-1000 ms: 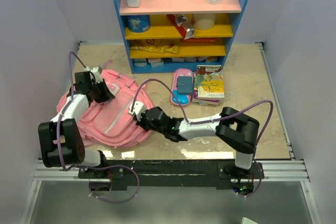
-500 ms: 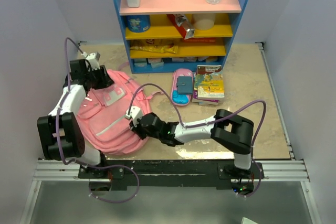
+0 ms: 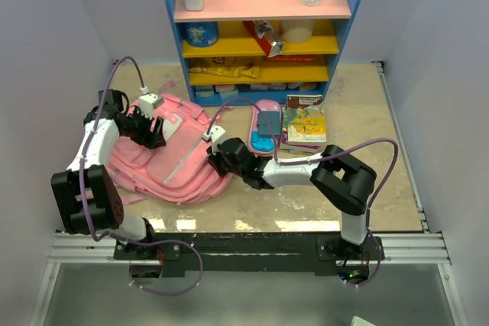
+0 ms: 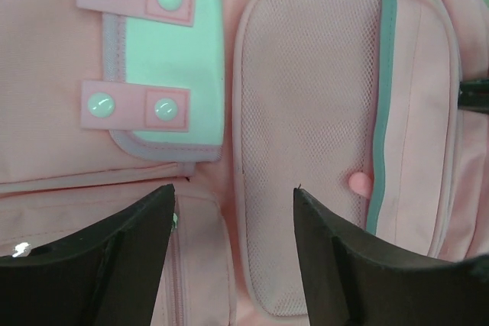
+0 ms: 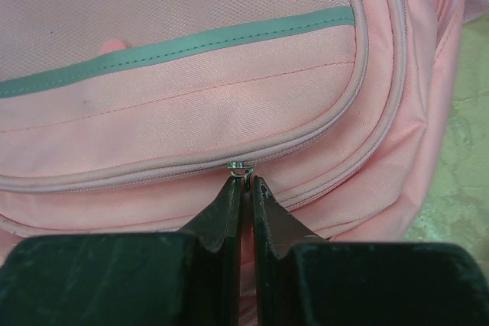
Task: Pack the student bag
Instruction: Unzip the student bag at the center of the board.
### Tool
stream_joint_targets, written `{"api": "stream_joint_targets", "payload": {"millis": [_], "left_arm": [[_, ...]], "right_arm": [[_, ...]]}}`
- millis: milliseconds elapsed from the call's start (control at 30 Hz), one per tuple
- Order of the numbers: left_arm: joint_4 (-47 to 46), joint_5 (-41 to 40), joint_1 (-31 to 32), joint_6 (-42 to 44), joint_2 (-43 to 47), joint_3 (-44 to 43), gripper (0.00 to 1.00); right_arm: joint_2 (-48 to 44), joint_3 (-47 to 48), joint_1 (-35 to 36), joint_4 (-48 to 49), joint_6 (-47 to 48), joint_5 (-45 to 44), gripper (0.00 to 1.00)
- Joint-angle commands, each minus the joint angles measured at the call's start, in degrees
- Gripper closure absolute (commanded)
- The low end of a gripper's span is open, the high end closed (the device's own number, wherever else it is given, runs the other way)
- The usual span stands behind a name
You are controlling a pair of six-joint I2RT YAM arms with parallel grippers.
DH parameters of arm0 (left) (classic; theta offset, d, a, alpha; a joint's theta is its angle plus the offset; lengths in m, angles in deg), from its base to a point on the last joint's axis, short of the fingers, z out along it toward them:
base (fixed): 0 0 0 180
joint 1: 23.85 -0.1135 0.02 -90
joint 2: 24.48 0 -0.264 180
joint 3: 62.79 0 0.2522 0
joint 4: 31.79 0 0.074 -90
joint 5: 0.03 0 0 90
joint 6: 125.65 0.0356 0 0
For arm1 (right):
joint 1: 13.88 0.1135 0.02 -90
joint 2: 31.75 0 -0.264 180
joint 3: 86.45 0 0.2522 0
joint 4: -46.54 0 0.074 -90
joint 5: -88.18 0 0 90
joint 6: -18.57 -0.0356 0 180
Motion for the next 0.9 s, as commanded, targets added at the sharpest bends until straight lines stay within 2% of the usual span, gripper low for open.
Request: {"api": "stream_joint_targets", "payload": {"millis": [0,233,400,467,500,600,633,700,867], "left_arm": [[0.6,2.0,-0.3,5.6,-1.6,1.9,0.33],[-1.0,4.3,2.8,3.8,-5.9,2.6,0.37],[-4.4,1.9,4.2,2.3,-6.1,5.3,0.40],[-5.3,0.9,4.2,2.0,-6.2,6.1,0.44],[-5.5,0.8,4.2,2.0,-6.1,6.5,0.47],[-6.3,0.8,4.3,1.3,-6.2,7.1,0.68],[-7.0,0.8,4.2,0.5,-6.1,7.3,0.84],[-7.8,0.8,4.2,-0.7,-5.8,8.0,1.00],[-11.6,0.4,3.8,-6.9,-4.2,8.0,1.00]], "right_arm": [[0.7,3.4,-0.8,-1.5,1.4,-0.8,1.00],[-0.4,3.5,-0.9,-1.8,1.8,0.6,1.00],[-1.0,3.2,-0.9,-1.7,2.0,0.8,1.00],[-1.2,3.4,-0.9,-1.8,2.5,0.9,1.00],[-1.4,3.4,-0.8,-1.8,2.5,1.0,1.00],[-1.5,3.6,-0.9,-2.1,3.0,1.7,1.00],[-1.6,3.6,-0.9,-2.0,3.2,1.7,1.00],[-1.6,3.6,-0.9,-2.3,3.5,2.4,1.00],[-2.4,1.3,-0.3,-2.4,3.7,3.2,1.00]]}}
